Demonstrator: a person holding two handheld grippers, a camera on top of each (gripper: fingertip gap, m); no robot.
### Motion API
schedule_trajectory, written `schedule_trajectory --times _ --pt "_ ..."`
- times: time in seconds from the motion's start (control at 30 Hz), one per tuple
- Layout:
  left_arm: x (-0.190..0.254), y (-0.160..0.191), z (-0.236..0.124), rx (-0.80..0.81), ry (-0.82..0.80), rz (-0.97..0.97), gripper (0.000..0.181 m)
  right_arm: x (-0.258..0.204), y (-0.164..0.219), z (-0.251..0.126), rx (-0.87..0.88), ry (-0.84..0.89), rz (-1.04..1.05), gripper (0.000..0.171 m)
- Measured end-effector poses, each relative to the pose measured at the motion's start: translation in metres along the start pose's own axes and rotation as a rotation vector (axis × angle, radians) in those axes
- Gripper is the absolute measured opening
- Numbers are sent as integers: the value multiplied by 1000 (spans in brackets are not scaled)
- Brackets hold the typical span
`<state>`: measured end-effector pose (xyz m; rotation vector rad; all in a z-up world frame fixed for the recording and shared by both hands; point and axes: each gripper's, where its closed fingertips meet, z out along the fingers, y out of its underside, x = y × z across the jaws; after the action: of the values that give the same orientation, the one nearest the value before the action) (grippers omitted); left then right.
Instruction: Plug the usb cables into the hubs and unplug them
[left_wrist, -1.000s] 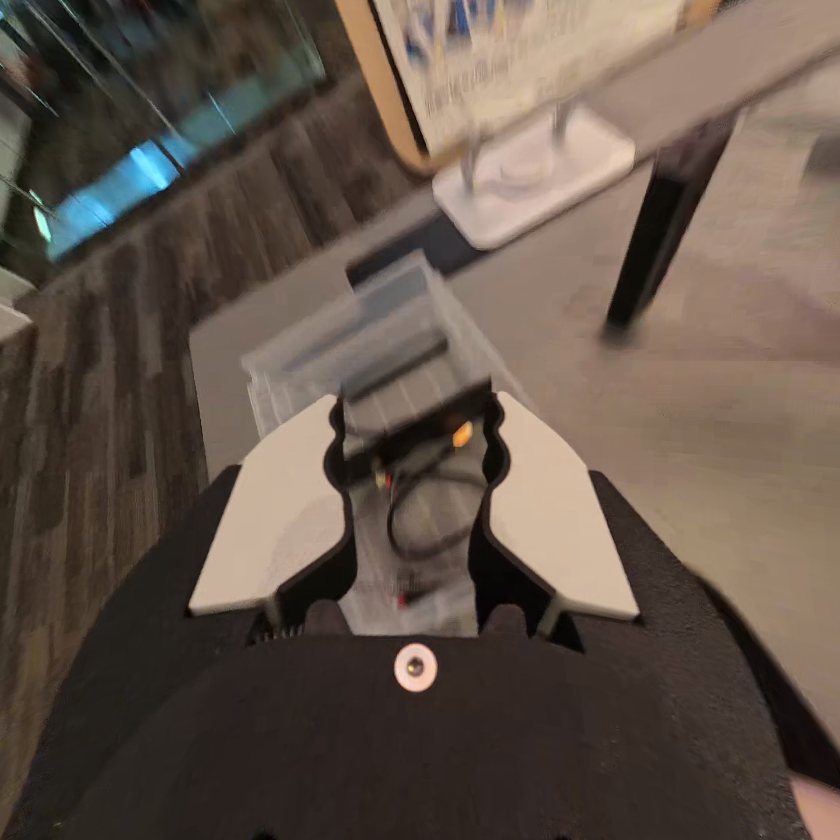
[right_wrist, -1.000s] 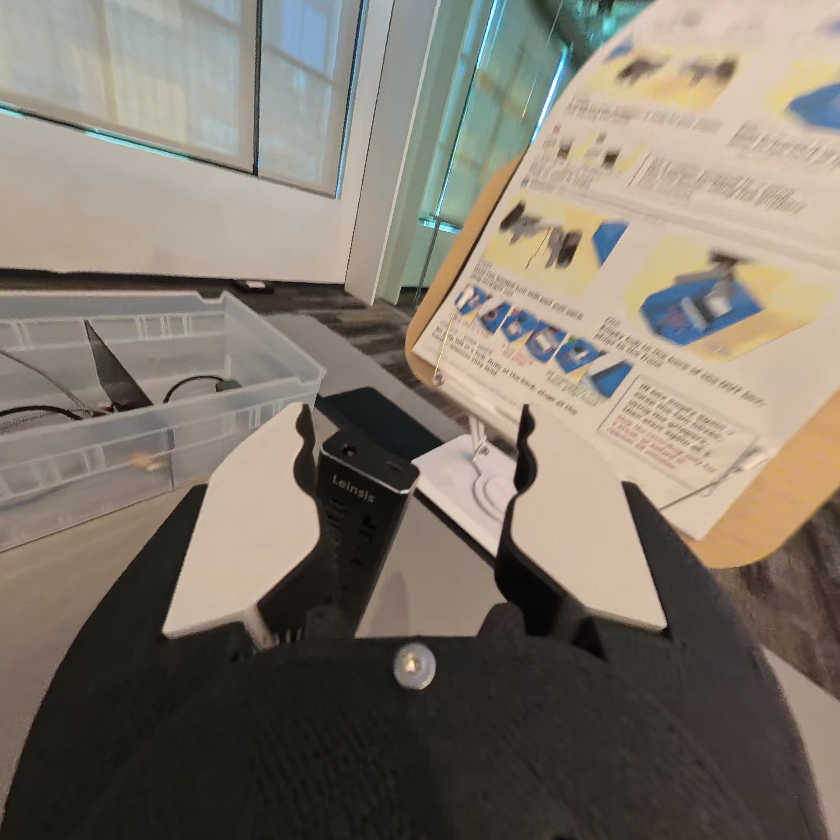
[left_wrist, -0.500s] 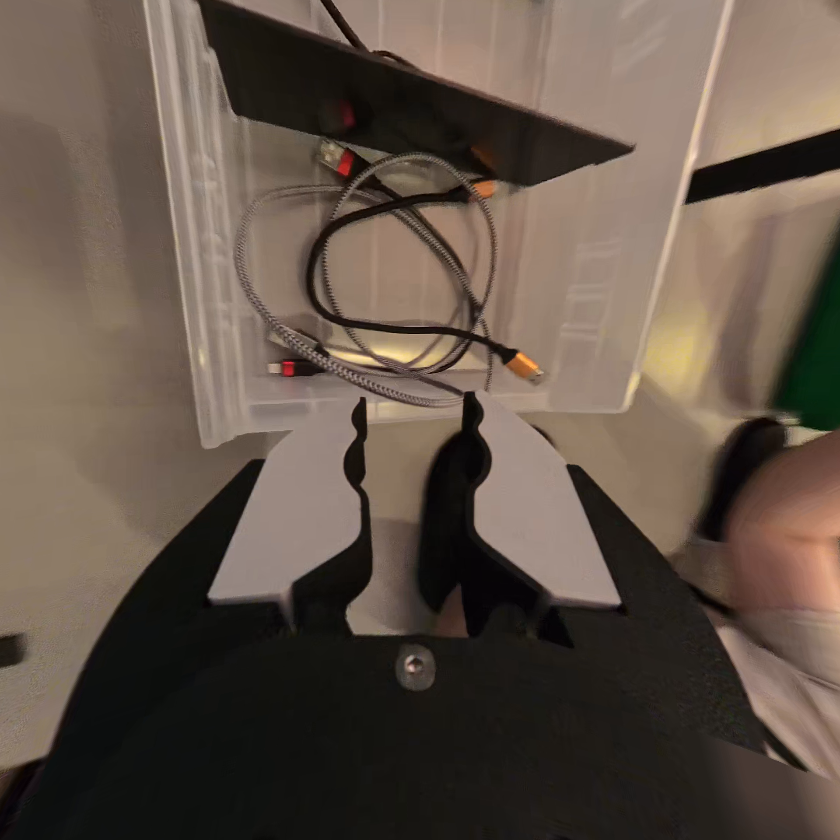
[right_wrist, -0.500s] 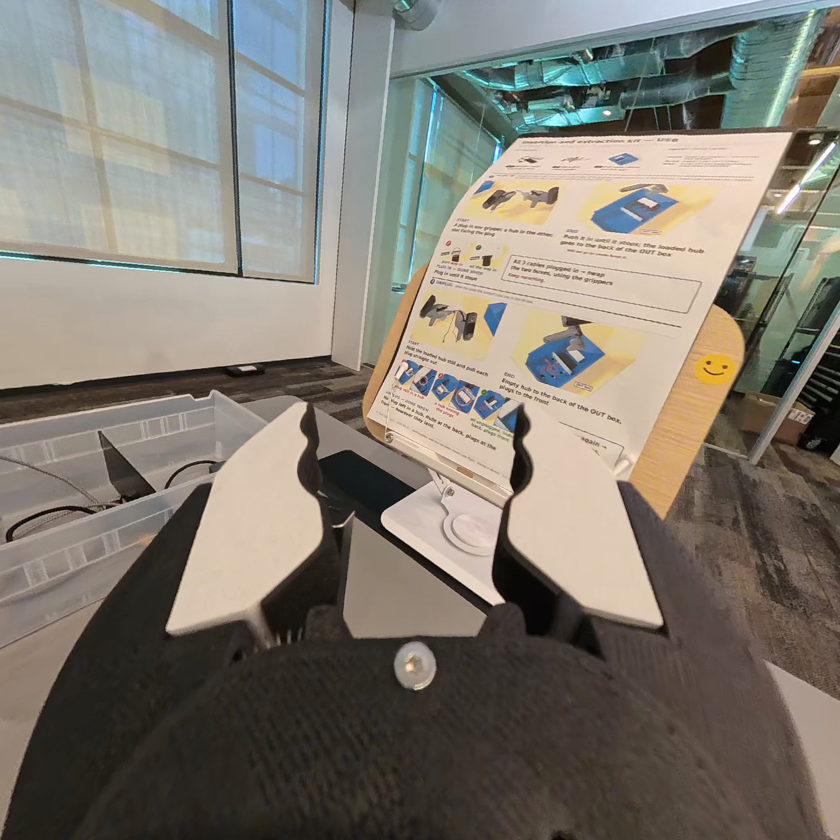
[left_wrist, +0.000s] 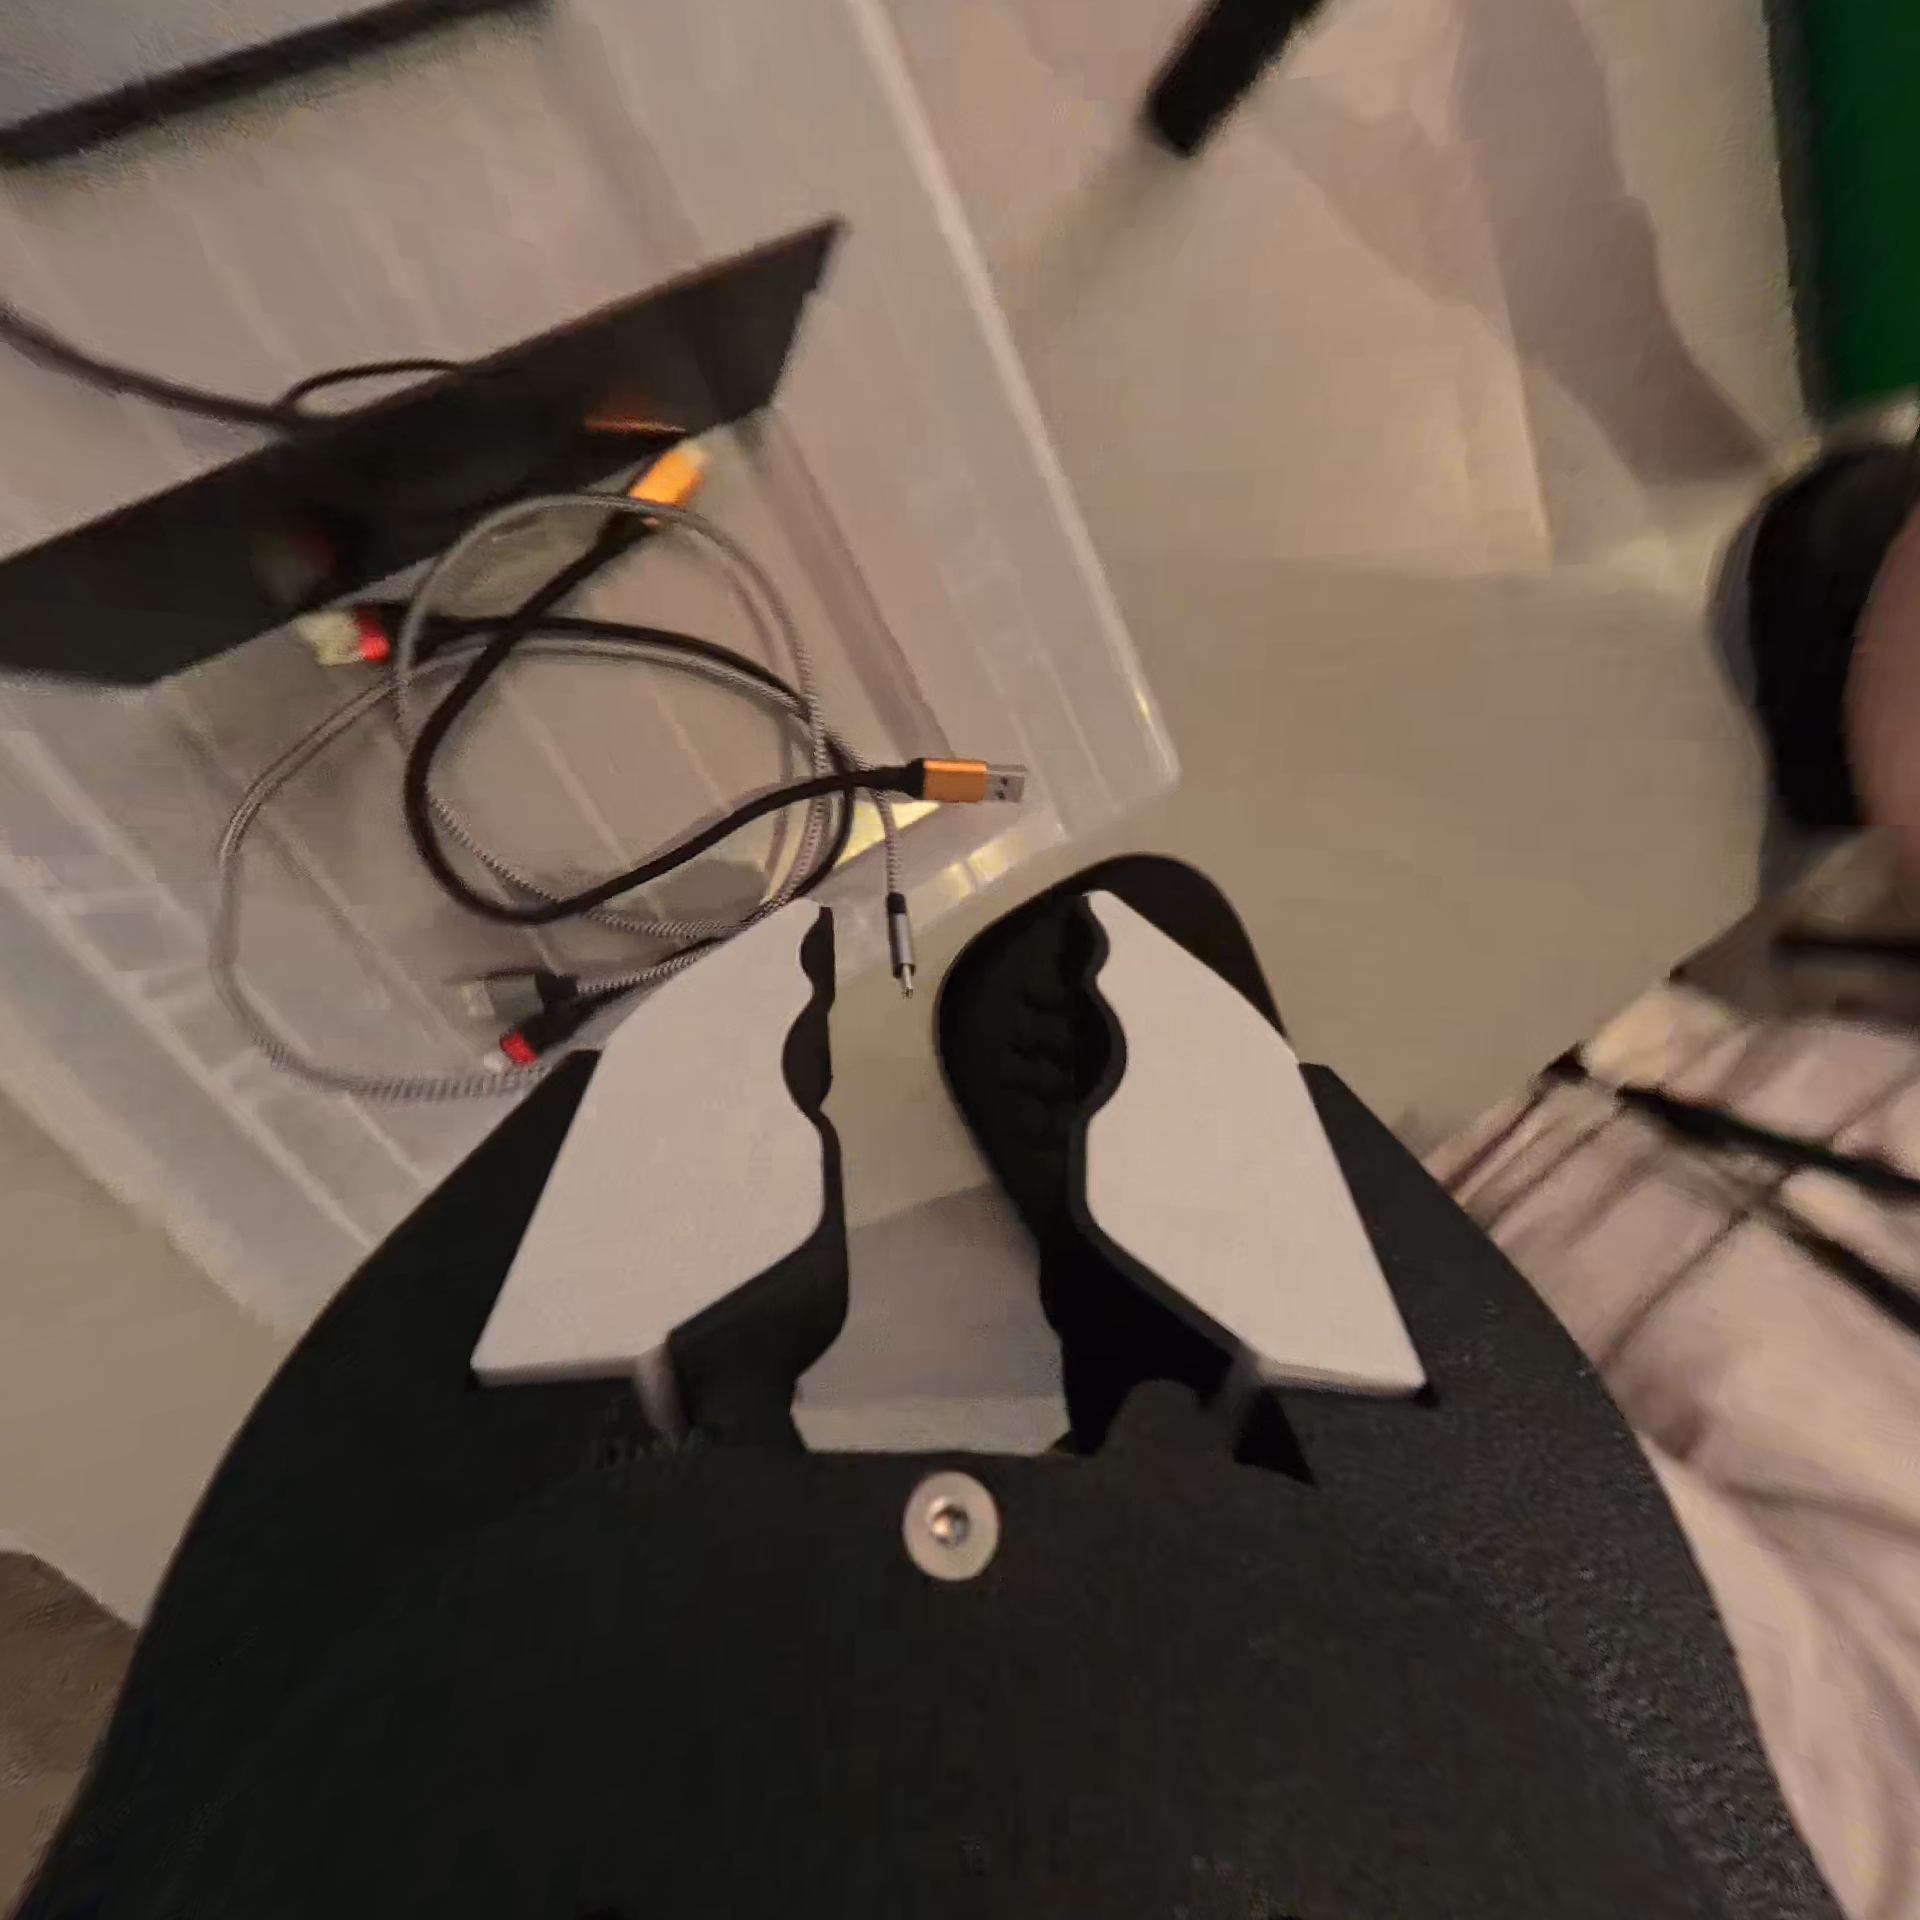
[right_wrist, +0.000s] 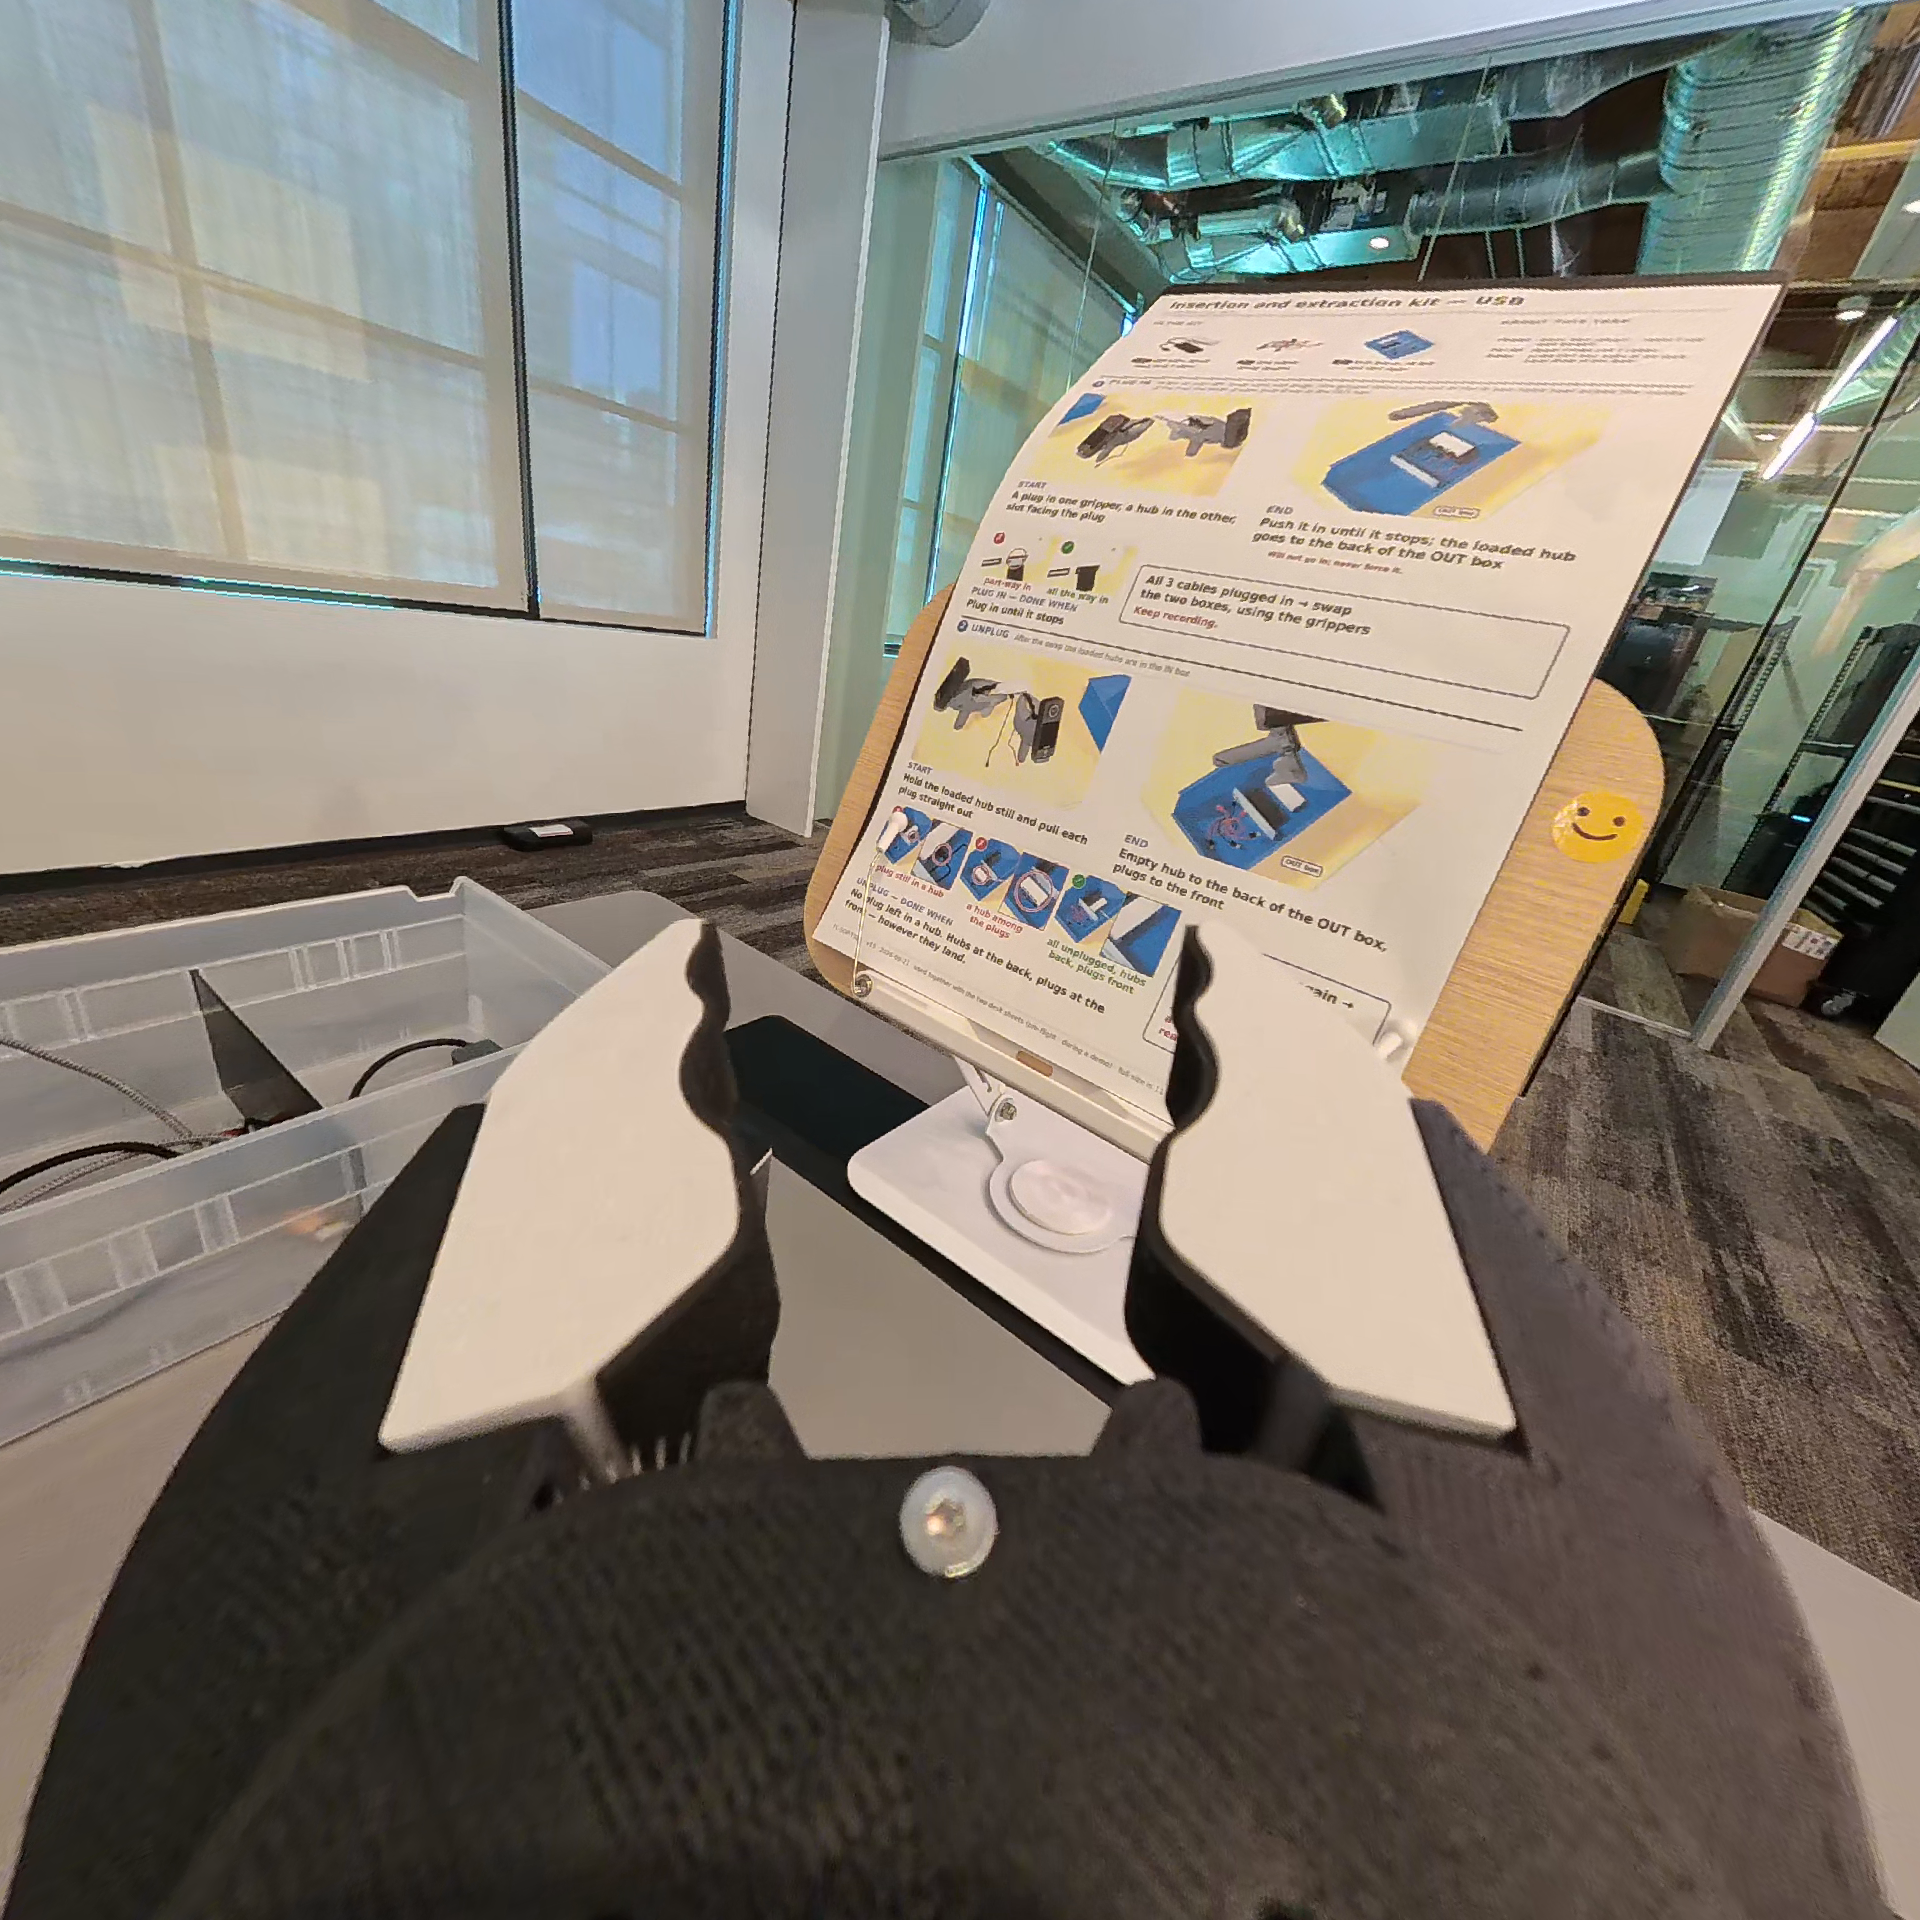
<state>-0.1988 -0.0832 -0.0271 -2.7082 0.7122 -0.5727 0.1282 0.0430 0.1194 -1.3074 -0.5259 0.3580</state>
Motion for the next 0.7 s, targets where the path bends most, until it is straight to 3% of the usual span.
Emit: schedule_trajectory --times 0.13,0.2,0.7 --pt "-9 -1 33 -114 -49 285 40 1 -1 -1 6 -13 12 83" --pt "-14 -3 49 -146 -13 334 35 3 -1 -2 5 -15 14 83" --pt "-57 24 87 -408 -93 251 34 3 5 -1 -15 -51 31 83"
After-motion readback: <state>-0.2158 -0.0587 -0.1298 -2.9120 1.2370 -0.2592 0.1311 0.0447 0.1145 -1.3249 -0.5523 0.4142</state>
